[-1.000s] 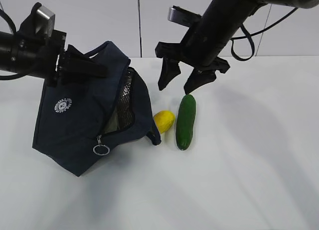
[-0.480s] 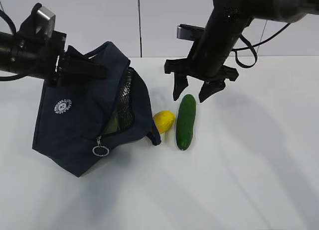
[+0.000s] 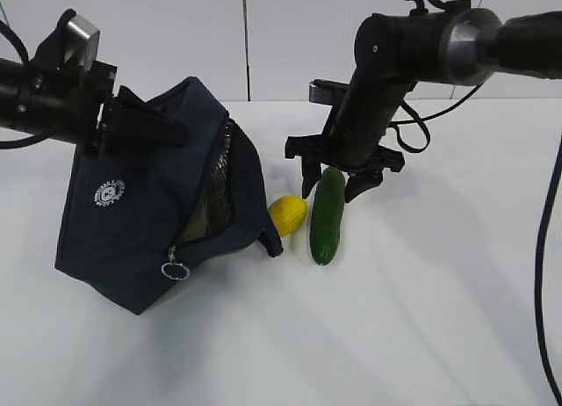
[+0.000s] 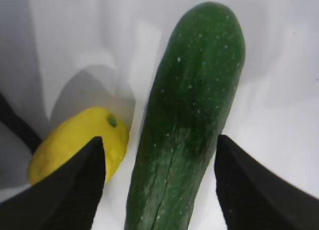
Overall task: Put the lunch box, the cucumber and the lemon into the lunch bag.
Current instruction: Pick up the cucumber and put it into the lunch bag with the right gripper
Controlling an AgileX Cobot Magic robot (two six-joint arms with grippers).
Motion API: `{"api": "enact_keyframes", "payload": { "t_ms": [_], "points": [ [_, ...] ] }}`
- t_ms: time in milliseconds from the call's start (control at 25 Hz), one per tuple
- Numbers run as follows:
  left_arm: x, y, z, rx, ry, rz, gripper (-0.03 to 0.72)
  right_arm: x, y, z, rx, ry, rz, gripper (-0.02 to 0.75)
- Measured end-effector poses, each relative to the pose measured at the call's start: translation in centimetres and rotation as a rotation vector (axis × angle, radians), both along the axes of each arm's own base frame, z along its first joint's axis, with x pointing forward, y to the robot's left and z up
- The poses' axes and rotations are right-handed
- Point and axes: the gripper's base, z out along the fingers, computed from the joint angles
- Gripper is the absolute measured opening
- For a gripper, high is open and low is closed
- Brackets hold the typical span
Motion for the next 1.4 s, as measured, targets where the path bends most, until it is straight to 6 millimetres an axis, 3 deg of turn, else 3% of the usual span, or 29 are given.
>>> {"api": "enact_keyframes", "payload": {
  "t_ms": [320,880,1160,1400],
  "points": [
    [-0.2,0.1,-0.2,0.022,-0.001,-0.019,0.012,0.5,0.0,-2.1,-0.023,0.015,-0.016,0.51],
    [-0.2,0.1,-0.2,0.023,-0.001,-0.019,0.012,0.5,-0.1,-3.2,-0.048,0.04,-0.014,0.505],
    [-0.2,0.1,-0.2,0.023,-0.001,-0.019,0.012,0.3,-0.2,-3.2,-0.053,0.057,-0.012,0.348],
    [-0.2,0.1,-0.2,0.033,-0.002,-0.027,0.012,0.1,-0.2,-2.1,-0.074,0.124,0.005,0.333]
  ]
}}
